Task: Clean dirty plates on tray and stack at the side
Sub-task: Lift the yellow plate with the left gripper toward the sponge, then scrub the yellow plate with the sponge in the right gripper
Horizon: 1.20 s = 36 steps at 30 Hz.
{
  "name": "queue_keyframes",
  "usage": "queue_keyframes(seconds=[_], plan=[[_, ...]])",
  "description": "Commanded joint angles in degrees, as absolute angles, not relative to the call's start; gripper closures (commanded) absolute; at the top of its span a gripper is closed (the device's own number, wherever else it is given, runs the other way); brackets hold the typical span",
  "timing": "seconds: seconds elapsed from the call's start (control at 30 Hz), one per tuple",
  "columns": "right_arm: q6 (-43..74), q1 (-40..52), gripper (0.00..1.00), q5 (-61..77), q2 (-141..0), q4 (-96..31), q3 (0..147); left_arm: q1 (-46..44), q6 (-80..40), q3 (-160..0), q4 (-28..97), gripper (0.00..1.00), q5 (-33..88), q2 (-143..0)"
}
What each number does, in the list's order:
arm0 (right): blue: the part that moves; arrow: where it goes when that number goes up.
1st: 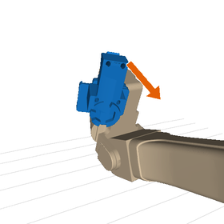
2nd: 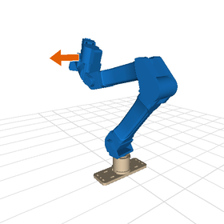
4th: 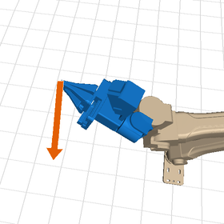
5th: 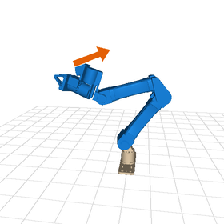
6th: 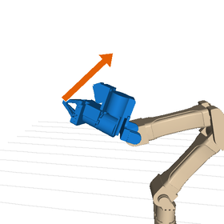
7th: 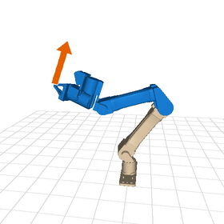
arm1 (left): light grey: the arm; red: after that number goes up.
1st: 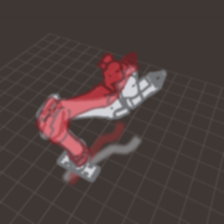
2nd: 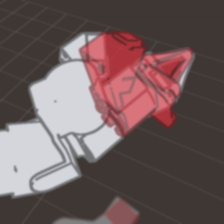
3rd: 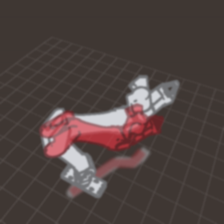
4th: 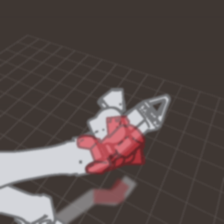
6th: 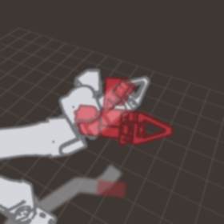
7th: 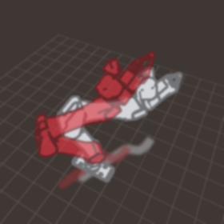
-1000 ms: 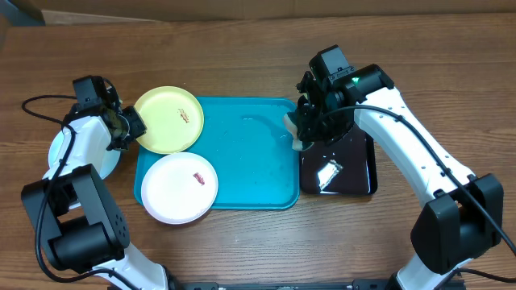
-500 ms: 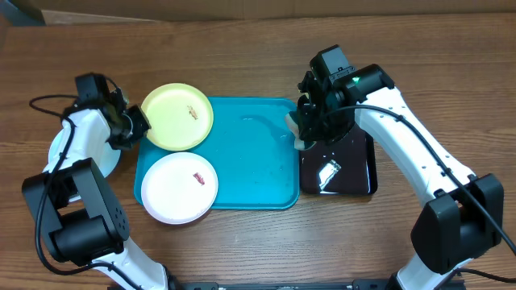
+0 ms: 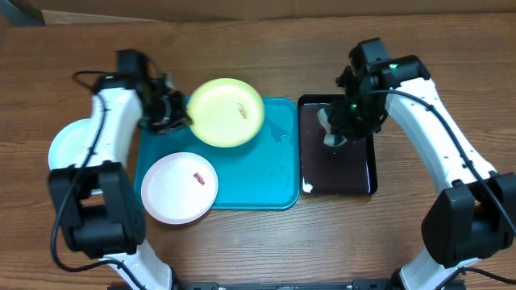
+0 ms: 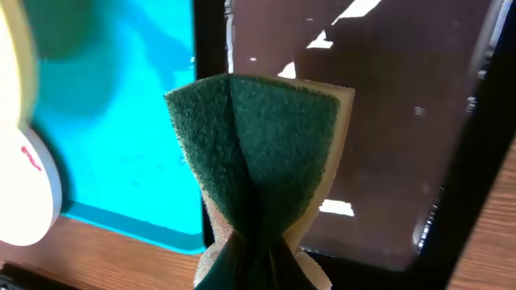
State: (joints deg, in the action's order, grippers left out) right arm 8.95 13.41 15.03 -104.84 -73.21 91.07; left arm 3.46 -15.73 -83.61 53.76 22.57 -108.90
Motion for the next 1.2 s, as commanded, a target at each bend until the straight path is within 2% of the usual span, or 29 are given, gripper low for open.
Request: queue_keyframes(seconds=[0.0,0.37,0.8,1.0,1.17], plan=[[8.5,12.5,0.96,15.0,-103.6,-73.4,91.9,-1.4,-18.6,-82.1,52.0,0.96,20.1,-109.1],[8.5,12.5,0.96,15.0,-103.6,-73.9,91.9,-11.5,-24.9,-82.0,49.7,0.96,6.9,-109.1],[11.3,18.7,0.96,14.7,-103.6,-68.4,91.9,-12.8,-25.8,-76.4,45.6,0.96,4.1,-109.1],[16.6,24.5,0.96,2.9,-103.7,-63.1,91.9,-12.8,-25.3,-75.2,45.0,0.96,4.0,-109.1],[16.6,28.9,0.96,-2.5,-104.7,-59.9,91.9,-12.8,-25.3,-74.5,44.6,0.96,3.8,-109.1]])
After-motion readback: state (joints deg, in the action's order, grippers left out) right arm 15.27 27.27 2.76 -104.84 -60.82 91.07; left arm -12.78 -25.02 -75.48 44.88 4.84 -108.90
